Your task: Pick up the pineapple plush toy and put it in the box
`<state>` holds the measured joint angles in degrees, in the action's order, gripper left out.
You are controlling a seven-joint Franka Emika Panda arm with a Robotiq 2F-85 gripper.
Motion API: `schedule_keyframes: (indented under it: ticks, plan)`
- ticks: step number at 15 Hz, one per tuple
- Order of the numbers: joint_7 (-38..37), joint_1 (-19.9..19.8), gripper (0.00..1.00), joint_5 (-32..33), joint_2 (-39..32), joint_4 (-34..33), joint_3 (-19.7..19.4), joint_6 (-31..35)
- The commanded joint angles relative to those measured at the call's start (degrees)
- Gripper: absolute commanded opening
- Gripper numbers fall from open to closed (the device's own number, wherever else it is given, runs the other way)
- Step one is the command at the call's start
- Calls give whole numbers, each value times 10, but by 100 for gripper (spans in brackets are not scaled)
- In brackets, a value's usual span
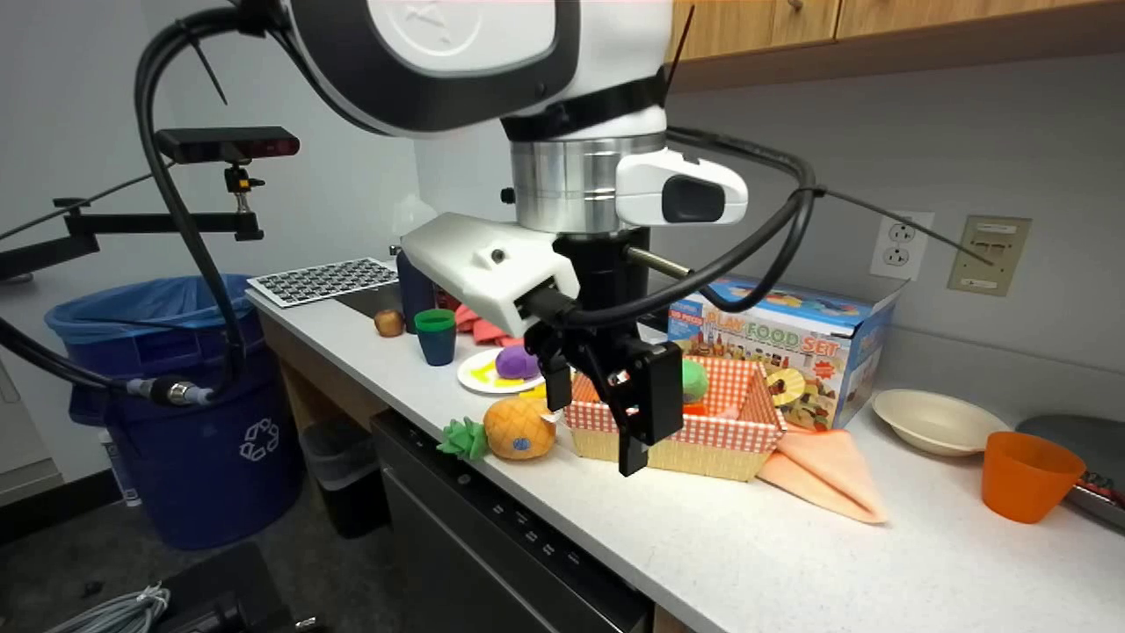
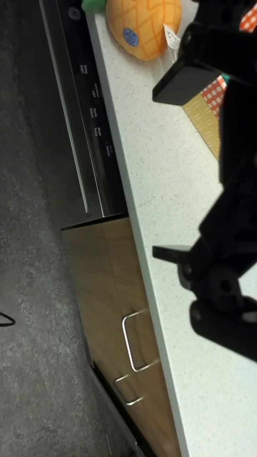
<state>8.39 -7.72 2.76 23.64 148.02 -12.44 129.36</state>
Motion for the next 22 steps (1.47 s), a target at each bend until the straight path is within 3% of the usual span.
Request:
schedule_keyframes:
  ticks: [1, 8, 9, 12, 15, 17, 18, 22]
  plan:
    - [-21, -4, 100, 3, 2, 3, 22, -1]
    - [-77, 49, 100, -31, -8, 4, 95, -25]
    - [-78, 50, 100, -22, -94, -9, 98, 44]
    - [-86, 73, 100, -43, -168, -29, 115, 98]
    - [-78, 96, 100, -108, -267, -81, 126, 138]
    - [-128, 97, 100, -67, -297, -122, 138, 100]
    - [-99, 91, 100, -78, -260, -71, 134, 130]
    - [-117, 96, 100, -75, -298, -113, 139, 118]
